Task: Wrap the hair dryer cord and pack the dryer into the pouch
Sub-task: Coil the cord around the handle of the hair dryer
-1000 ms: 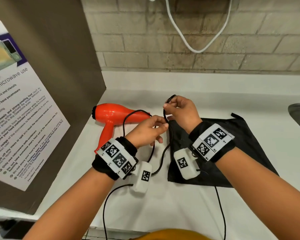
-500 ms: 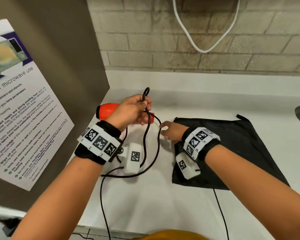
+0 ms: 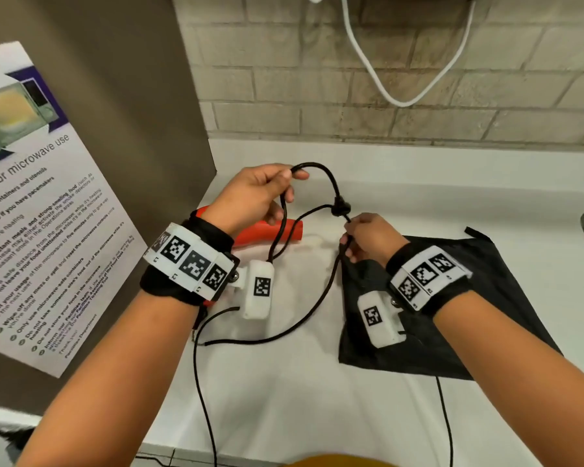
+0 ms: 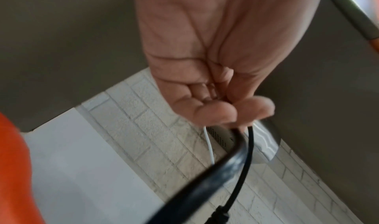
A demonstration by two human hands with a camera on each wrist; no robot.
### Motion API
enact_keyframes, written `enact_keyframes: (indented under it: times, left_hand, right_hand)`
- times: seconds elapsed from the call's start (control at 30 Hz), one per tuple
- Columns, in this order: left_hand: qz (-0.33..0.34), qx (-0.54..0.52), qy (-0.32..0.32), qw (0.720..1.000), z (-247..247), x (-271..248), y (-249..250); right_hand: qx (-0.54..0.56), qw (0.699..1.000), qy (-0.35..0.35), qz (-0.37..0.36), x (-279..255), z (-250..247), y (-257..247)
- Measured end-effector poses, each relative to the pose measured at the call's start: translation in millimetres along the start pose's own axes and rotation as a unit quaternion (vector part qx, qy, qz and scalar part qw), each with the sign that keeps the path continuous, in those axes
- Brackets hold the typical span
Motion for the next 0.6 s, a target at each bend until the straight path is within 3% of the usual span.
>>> enact_keyframes:
  times: [0.23,0.37,0.5,0.6]
  left_hand:
    - [0.079,0.033,0.03,0.996,12.7,9.3,-7.7]
    - [0.069,0.136,-0.037,0.988,27.2,0.5,-40.2]
    - [0.065,0.242,-0.119,0.961,35.0,-16.7,-62.2]
    - [0.056,0.27,-0.16,0.948,39.8,-26.7,-65.4]
  right_hand:
    - [0.065,0.994,0.092,0.006,-9.4,-45.1,18.1]
    - [-0.105,0.986,0.105,0.072,-2.6,-70.3,48.8]
    - [-0.281,0.949,0.061,0.128,0.6,-84.4,68.1]
    - [-0.375,0.917,0.068,0.121,1.8,-87.8,64.8]
Point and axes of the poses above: each hand's wrist, its own x-axis towards the middle knuckle, its own z-axis out of the palm, y = z × x, the point moved 3 cm from there along x, towards the middle knuckle, and after that the axes turned 2 degrees about x, right-handed, at the moved point
